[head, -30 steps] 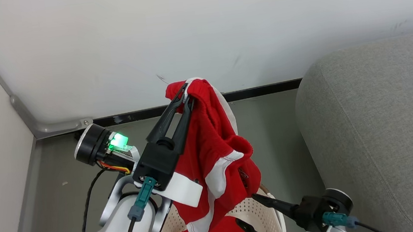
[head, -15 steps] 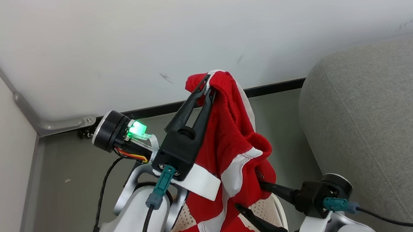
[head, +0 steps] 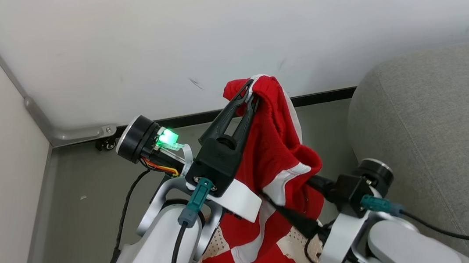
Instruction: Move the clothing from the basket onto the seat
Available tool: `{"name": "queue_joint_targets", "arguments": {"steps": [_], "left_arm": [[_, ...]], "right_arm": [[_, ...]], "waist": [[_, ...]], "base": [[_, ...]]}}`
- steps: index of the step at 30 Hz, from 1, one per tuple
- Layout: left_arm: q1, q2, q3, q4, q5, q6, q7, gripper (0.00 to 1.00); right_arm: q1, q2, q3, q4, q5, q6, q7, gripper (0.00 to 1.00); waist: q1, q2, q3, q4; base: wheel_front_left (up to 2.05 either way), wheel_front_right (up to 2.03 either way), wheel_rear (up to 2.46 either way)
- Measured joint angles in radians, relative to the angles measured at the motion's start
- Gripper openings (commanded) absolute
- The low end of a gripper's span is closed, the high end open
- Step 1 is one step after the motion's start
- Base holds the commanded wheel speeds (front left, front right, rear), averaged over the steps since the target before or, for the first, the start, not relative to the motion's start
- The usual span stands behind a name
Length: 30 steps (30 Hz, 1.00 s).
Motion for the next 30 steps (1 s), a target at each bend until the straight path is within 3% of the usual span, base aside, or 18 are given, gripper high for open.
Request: {"name": "queue_joint_targets", "arguments": {"steps": [3,4,5,6,19,30], "left_arm": [[0.000,-0.001,0.001,0.001,-0.003,0.000,0.007,0.00],[0.000,-0.001,0.001,0.001,-0.003,0.000,0.008,0.00],[0.000,-0.001,0.002,0.001,-0.005,0.000,0.009,0.00],[0.000,-0.001,0.005,0.002,-0.008,0.000,0.009,0.00],[0.033,0.028,0.086,0.116,-0.065,0.026,0.017,0.00],[0.109,0.037,0.133,0.212,-0.138,0.029,0.014,0.00]], "right_arm": [[-0.014,0.002,-0.044,0.021,-0.034,0.000,-0.015,0.27],[-0.014,0.002,-0.052,0.028,-0.045,0.000,-0.016,0.27],[-0.014,0.004,-0.057,0.035,-0.056,0.000,-0.017,0.05],[-0.014,0.007,-0.060,0.038,-0.063,0.000,-0.017,0.00],[0.050,0.041,-0.080,0.003,0.030,0.000,-0.024,0.00],[0.091,0.015,-0.248,-0.118,0.165,0.000,-0.025,0.00]], "waist": [[0.0000,0.0000,0.003,0.004],[0.0000,0.0000,0.004,0.005],[0.0000,0.0000,0.006,0.005],[0.0000,0.0000,0.007,0.005],[0.0000,0.0000,0.019,-0.029],[0.0000,0.0000,0.023,-0.072]], "base": [[0.00,0.00,0.00],[0.00,0.00,0.00],[0.00,0.00,0.00],[0.00,0.00,0.00],[0.00,0.00,0.00],[0.00,0.00,0.00]]}}
